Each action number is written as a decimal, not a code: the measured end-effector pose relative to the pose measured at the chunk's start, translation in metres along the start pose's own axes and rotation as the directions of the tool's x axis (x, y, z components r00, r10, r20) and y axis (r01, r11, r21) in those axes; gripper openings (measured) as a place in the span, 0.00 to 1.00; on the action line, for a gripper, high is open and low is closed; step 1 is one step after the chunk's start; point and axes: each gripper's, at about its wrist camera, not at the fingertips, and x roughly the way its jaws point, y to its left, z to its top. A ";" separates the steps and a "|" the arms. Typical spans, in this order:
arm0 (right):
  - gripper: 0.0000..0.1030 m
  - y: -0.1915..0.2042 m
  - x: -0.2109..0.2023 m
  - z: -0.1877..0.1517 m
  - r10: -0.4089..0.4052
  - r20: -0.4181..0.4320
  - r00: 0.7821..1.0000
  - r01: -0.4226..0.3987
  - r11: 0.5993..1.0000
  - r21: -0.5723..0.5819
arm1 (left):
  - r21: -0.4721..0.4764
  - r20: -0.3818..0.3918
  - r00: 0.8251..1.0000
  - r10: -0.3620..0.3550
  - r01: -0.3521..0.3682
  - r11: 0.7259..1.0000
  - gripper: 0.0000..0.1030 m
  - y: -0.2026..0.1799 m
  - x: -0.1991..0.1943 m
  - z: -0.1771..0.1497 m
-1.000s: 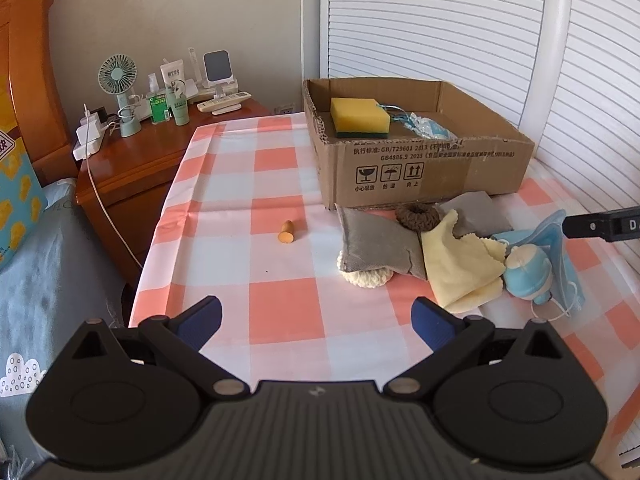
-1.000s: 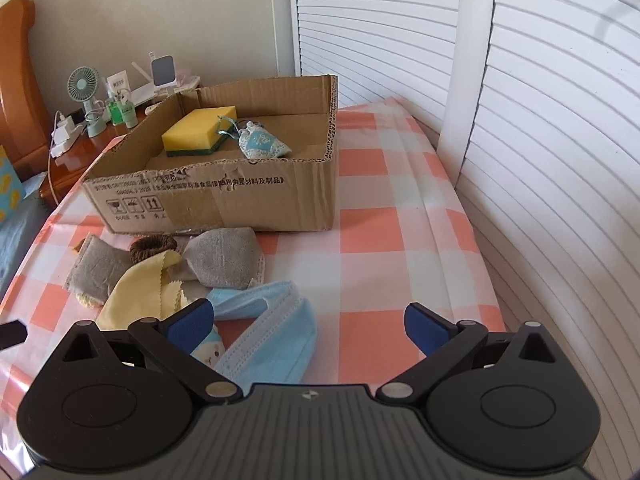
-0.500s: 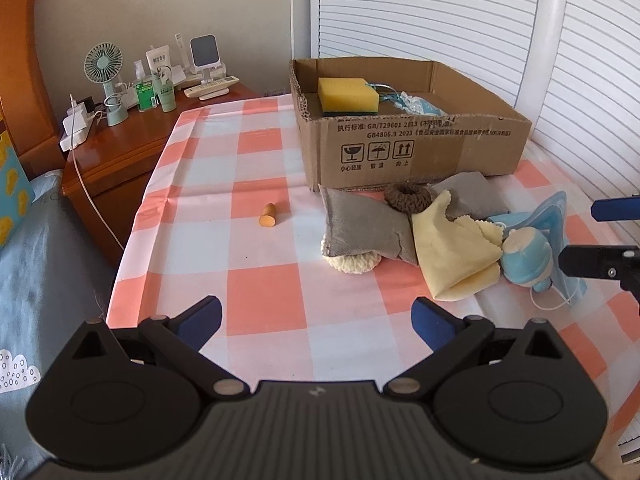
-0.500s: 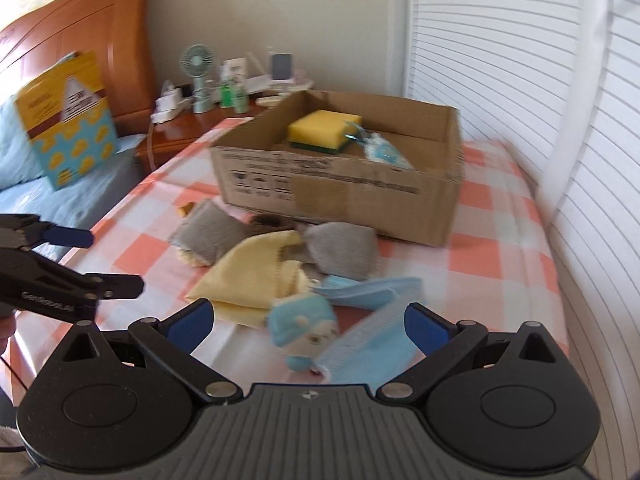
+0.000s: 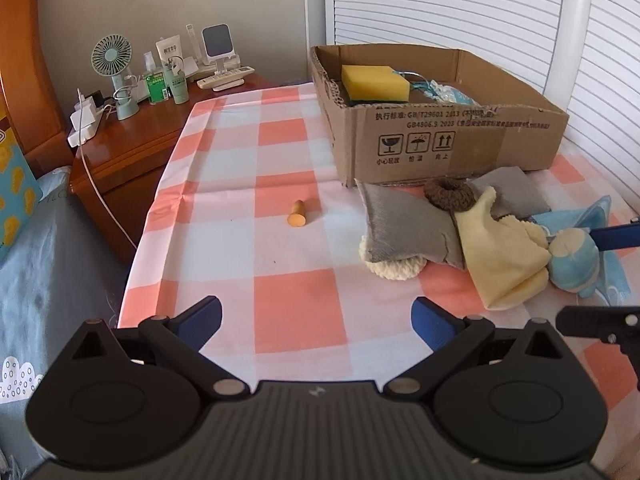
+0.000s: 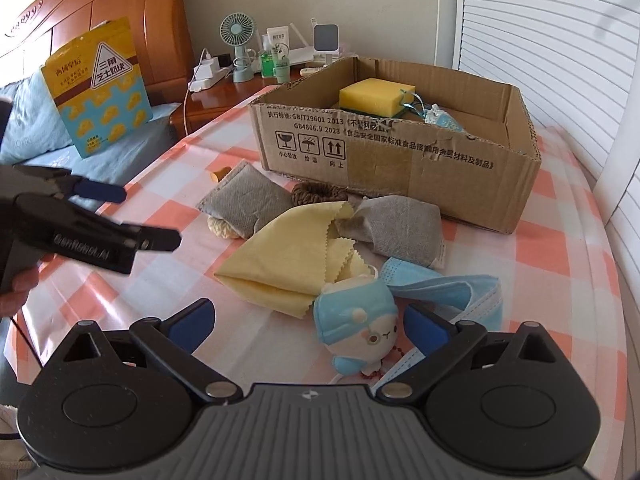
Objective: Organize soft objects
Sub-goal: 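Move the right tool back to the blue cartoon keychain, then grasp the orange cork with the left gripper while the right gripper grasps the keychain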
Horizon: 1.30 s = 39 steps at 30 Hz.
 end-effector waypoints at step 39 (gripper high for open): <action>0.61 0.001 0.003 -0.002 -0.057 -0.036 0.998 0.055 0.998 -0.043 | -0.042 0.089 0.996 -0.015 0.019 0.999 0.14 0.018 0.068 0.045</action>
